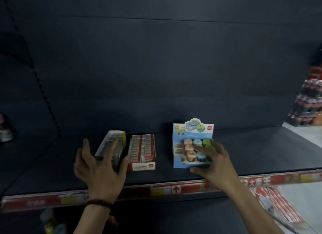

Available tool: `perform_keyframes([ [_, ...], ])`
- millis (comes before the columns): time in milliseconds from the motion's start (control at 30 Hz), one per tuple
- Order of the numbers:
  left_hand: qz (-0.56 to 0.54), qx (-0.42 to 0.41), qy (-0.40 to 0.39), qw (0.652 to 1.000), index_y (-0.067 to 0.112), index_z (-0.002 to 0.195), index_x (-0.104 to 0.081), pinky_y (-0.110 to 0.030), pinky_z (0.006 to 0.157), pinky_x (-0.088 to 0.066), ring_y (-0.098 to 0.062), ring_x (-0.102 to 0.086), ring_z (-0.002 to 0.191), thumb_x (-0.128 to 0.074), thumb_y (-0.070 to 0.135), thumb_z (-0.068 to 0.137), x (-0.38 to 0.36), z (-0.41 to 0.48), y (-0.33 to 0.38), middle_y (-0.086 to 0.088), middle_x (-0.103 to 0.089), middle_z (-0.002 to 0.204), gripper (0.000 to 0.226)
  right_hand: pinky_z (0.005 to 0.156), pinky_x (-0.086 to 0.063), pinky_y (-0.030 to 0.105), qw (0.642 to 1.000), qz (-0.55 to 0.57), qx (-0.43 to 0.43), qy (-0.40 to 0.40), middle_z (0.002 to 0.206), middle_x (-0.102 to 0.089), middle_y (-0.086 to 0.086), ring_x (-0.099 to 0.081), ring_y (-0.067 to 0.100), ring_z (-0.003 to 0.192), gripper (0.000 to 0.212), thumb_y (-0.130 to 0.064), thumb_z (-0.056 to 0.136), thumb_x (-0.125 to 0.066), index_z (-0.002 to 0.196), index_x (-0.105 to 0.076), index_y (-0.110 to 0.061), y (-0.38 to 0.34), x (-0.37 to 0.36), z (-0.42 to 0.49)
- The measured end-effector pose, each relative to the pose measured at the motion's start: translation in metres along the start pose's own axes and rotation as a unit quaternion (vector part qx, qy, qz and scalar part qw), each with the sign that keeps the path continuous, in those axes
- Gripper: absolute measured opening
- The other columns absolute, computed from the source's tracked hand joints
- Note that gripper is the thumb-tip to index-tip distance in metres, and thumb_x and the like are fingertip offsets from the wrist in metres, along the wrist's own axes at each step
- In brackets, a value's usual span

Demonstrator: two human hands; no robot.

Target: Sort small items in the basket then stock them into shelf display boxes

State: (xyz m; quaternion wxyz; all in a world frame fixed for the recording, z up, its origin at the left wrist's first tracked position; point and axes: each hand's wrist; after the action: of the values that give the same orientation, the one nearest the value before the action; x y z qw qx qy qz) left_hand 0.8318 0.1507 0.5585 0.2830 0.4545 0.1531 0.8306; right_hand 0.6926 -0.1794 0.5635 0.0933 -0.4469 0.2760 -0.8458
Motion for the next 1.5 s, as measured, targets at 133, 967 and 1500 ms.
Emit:
perform_keyframes([
  [133, -0.056, 0.031, -0.100, 0.993, 0.051, 0.153, -0.041, -0.060, 0.124, -0.027, -0.044, -0.015, 0.155, -0.061, 0.058, 0.094, -0.005, 0.004, -0.028, -0.006, 0.001, 0.172, 0.062, 0.117, -0.041, 0.047, 0.999, -0.036, 0.014, -0.024, 0.156, -0.042, 0.005, -0.041, 0.035, 0.145, 0.084, -0.056, 0.062, -0.096, 0.129, -0.050, -0.080, 0.008, -0.010, -0.002],
  [967, -0.139, -0.029, -0.209, 0.968, 0.046, 0.129, -0.046, -0.033, 0.105, -0.052, -0.017, -0.056, 0.109, -0.092, 0.034, 0.077, -0.032, 0.041, 0.013, 0.010, -0.022, 0.124, 0.070, 0.106, -0.054, 0.042, 0.999, -0.044, -0.006, -0.027, 0.151, -0.053, -0.007, -0.055, 0.025, 0.134, 0.068, -0.057, 0.060, -0.098, 0.123, -0.071, -0.059, -0.028, -0.046, 0.043],
  [1500, -0.150, -0.024, -0.251, 0.956, 0.036, 0.147, -0.040, -0.030, 0.118, -0.038, -0.022, -0.049, 0.131, -0.090, 0.010, 0.080, -0.074, 0.083, 0.032, 0.002, -0.018, 0.144, 0.088, 0.119, -0.040, 0.044, 0.990, -0.083, -0.051, -0.098, 0.163, -0.042, -0.001, -0.042, 0.034, 0.144, 0.072, -0.051, 0.073, -0.093, 0.139, -0.064, -0.051, -0.016, -0.061, 0.121],
])
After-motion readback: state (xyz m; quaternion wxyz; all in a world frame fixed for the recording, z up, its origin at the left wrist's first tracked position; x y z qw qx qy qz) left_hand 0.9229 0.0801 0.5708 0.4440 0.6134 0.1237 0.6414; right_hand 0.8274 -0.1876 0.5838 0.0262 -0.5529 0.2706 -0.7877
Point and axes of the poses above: each hand's wrist, its own z-axis towards the middle knuckle, its own x-axis out of the back of the hand, y = z × x
